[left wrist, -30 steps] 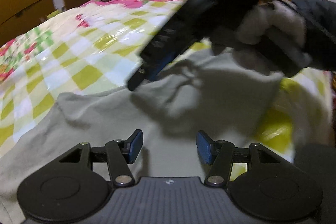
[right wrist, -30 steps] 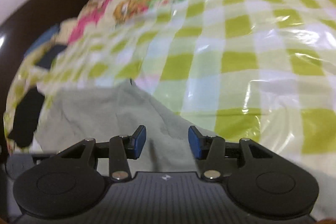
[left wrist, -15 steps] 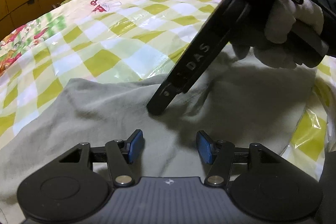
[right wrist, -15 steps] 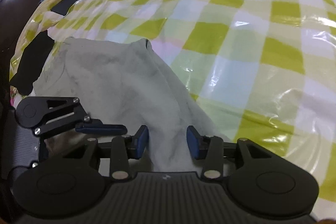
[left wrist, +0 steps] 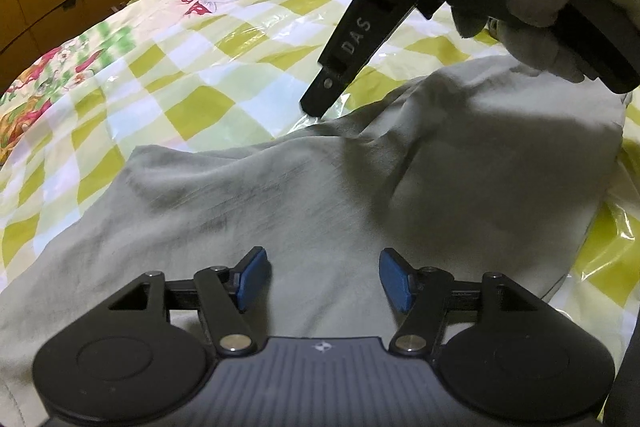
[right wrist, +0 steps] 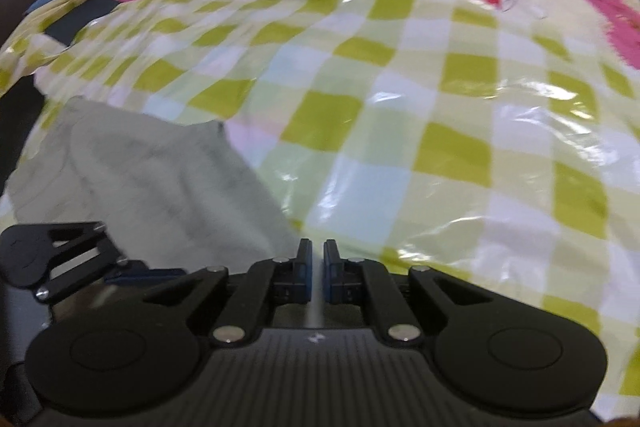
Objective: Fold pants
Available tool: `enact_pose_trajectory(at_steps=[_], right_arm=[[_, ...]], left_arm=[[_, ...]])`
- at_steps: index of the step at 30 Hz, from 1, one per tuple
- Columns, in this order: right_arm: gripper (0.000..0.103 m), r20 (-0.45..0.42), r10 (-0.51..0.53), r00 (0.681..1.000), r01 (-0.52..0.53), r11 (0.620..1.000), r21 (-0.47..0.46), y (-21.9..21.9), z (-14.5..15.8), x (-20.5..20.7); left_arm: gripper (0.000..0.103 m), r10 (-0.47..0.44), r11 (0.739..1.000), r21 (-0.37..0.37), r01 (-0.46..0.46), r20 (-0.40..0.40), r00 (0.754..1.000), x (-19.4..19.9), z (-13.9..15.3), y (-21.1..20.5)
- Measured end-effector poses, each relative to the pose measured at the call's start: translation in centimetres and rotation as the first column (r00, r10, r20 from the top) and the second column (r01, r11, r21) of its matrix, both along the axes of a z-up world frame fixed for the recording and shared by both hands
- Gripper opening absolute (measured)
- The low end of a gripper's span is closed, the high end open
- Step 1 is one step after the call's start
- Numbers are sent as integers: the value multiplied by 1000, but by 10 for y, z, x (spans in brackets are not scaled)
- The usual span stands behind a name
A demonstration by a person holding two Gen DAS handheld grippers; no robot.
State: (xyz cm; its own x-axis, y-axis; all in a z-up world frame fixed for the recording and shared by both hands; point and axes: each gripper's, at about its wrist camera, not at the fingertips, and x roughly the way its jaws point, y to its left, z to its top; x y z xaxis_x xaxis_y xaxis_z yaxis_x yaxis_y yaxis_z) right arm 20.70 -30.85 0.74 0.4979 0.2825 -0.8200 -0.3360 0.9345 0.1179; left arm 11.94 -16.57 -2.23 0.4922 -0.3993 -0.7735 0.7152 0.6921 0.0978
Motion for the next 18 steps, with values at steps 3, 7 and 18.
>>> enact_pose_trajectory(at_steps=[3, 7, 18], right_arm=[[12, 21, -76, 997, 75, 997, 23, -14, 2, -4], [12, 55, -201, 978, 197, 978, 67, -45, 15, -34], [49, -54, -807, 588, 774, 542, 328, -187, 10, -267]], left_arm=[[75, 2, 1000, 20, -2, 7, 1000, -2, 3, -3], [75, -8, 1000, 28, 8, 20, 1000, -8, 9, -7], [75, -39, 999, 11, 39, 28, 999, -29, 14, -29]])
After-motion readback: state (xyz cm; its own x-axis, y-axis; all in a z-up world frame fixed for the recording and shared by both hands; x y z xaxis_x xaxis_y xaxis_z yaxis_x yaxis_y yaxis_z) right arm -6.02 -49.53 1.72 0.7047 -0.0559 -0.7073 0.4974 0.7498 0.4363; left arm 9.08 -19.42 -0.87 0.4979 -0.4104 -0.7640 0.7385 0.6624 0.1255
